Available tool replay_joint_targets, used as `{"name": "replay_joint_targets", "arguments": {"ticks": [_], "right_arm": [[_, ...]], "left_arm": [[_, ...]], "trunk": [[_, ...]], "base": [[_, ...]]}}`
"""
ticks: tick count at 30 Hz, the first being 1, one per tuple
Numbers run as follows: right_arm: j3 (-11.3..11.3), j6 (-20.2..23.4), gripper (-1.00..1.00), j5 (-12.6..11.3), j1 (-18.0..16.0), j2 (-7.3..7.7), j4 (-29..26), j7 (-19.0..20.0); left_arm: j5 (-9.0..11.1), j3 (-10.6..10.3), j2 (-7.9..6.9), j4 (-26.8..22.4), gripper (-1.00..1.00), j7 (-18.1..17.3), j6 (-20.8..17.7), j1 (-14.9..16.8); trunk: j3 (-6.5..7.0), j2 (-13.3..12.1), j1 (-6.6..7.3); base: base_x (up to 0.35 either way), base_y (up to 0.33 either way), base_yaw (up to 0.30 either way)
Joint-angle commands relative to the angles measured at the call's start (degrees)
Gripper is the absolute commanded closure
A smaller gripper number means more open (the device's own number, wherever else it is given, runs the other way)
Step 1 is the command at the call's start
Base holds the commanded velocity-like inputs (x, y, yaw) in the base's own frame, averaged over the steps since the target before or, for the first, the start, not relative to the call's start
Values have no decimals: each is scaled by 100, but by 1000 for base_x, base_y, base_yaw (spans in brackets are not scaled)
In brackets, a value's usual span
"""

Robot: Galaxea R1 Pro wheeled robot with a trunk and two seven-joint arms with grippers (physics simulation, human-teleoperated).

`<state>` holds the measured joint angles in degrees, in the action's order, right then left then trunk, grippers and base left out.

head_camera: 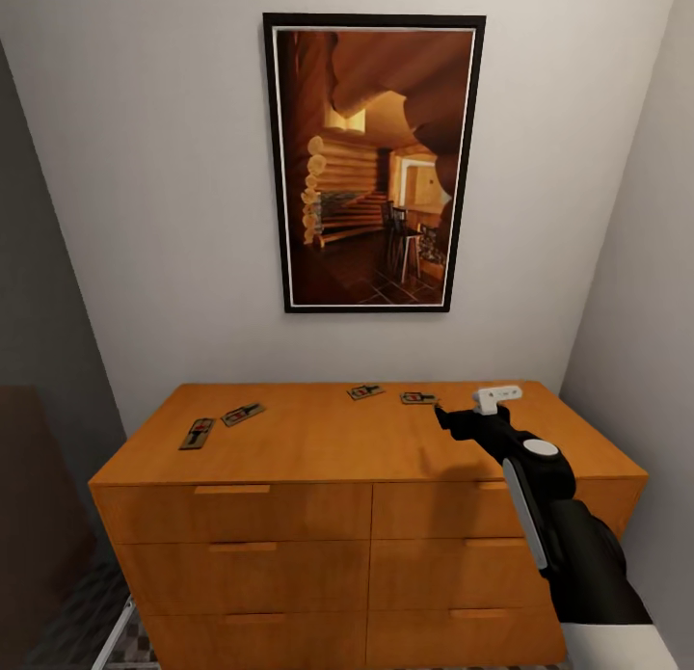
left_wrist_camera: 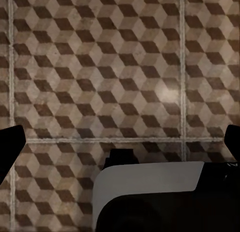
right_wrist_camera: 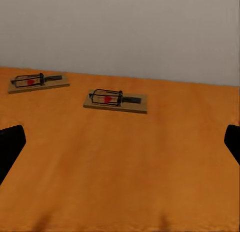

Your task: Take the four mousetraps from the cabinet in the bathroom and place them on the bathroom floor. Make sure all four end up on the same floor surface, and ensure that at least two of them are either under or directly next to the same bathroom sink.

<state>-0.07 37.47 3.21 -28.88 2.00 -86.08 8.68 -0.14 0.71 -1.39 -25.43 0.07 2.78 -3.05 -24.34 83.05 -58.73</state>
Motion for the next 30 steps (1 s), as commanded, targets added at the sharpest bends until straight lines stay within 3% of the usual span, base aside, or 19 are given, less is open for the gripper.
{"name": "replay_joint_targets", "arguments": {"ticks": [1, 4, 14, 30], "right_arm": [[-1, 61, -100, 31, 29, -32, -8, -2], [-1, 158, -100, 28, 35, -101, -6, -98], [-16, 36, -100, 29, 40, -89, -12, -272], [-52, 28, -100, 78, 6, 234, -1, -292]], "left_arm": [[-2, 11, 0, 26, -100, 1, 10, -2], [-3, 14, -2, 123, -100, 1, 11, -2], [-3, 9, -44, 445, -100, 1, 20, -2], [-3, -7, -91, 586, -100, -7, 153, -2]], "trunk": [[-5, 3, 0], [-5, 3, 0], [-5, 3, 0], [-5, 3, 0]], "base": [[0, 0, 0], [0, 0, 0], [0, 0, 0], [0, 0, 0]]}}
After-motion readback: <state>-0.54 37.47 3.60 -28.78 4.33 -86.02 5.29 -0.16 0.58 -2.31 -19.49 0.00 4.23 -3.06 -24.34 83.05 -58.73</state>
